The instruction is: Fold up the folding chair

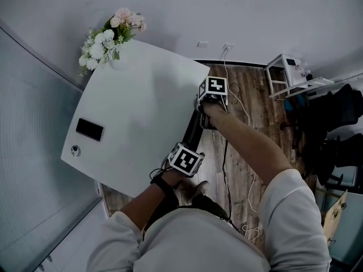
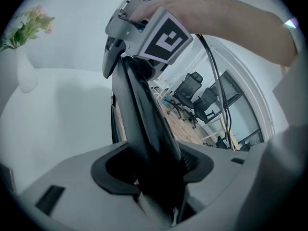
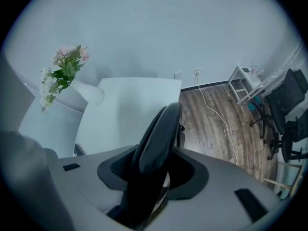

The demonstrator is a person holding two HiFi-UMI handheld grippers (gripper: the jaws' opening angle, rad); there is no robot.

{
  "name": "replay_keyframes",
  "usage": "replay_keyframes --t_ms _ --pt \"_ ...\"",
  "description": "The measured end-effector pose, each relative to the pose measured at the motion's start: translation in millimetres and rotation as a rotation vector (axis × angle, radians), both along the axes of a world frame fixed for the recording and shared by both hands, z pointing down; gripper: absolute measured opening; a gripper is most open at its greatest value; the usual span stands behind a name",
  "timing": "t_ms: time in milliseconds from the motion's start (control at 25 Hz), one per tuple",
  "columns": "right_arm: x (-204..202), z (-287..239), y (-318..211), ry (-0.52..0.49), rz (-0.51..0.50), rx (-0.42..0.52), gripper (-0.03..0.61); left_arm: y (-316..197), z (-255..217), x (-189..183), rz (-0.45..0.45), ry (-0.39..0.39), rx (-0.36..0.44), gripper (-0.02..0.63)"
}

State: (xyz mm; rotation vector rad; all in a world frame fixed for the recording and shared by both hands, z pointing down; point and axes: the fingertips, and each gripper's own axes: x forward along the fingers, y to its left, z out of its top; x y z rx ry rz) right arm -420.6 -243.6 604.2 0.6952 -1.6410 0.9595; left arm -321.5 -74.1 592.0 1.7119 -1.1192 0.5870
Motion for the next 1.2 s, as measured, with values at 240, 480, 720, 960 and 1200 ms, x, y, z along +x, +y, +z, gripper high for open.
replay_keyframes --t_ms 240,480,720,960,1200 --pt "-19.2 -0.4 1.1 -0.091 0.004 -0.017 0.241 -7.3 -4.2 -26.7 -0.026 0.057 0.07 0.245" --pt "-23.8 -15.3 0.1 -0.223 -0.004 -0.026 0.259 -7.4 -1.9 -37.2 -0.026 0.036 0.073 0.233" --pt "-0.6 -56.3 -8.1 -0.342 -0.039 0.032 0.259 -6.6 -6.6 -48.8 0.018 -0.205 0.117 0.299" --pt "72.9 -111.2 -29.1 -0.437 -0.034 0.134 0.253 -34.0 -62.2 -61.9 -0.041 -0.407 0.242 0.304" --pt "190.2 -176.5 -46.1 -0.493 -0.032 0.351 0.236 -71.4 -122.7 -18.2 -0.041 -0.447 0.394 0.304"
